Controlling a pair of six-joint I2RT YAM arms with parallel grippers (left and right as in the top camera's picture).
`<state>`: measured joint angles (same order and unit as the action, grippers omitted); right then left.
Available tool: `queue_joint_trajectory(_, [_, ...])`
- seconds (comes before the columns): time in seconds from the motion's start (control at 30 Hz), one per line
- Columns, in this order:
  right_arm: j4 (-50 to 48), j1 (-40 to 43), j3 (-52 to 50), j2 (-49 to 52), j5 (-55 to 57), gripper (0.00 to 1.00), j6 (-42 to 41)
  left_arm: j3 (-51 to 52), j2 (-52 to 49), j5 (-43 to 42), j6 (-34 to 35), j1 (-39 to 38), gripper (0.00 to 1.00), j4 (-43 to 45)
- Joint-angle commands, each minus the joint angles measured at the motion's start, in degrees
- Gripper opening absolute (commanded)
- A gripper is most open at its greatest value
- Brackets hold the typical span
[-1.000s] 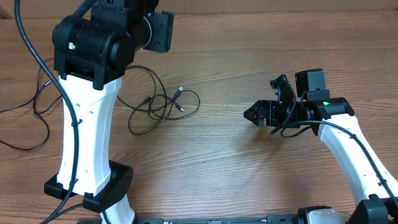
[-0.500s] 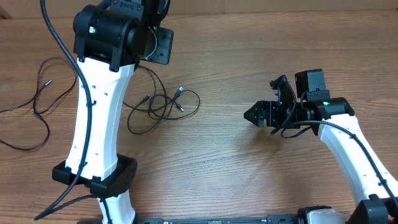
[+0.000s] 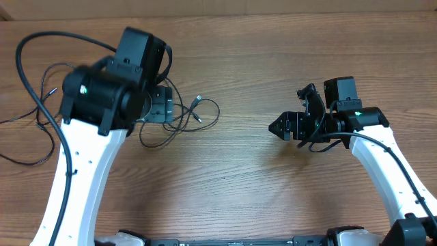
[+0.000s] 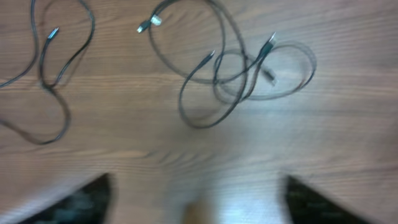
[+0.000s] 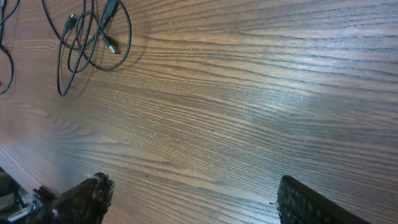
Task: Untangle cables
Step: 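Lower the left gripper onto the cable at center-left and grasp it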
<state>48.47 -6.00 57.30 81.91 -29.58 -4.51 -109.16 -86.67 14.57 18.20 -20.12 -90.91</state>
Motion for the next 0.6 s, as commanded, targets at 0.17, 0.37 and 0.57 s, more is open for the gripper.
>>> queue_joint_trajectory(0.17, [0.07, 0.0, 0.52, -1.16, 0.17, 0.83, -0.11, 17.14, -3.08, -18.34, -0.68, 0.22, 0.98, 21.07])
queue_joint_trajectory(0.37, [0.22, 0.0, 0.52, -1.16, 0.2, 0.83, -0.11, 22.99, -11.21, -22.34, -0.87, 0.15, 0.92, 30.12])
queue_joint_trajectory(0.57, [0.26, 0.0, 0.52, -1.16, 0.17, 0.83, -0.11, 22.99, -20.55, -26.69, -4.11, -0.79, 0.88, 35.21])
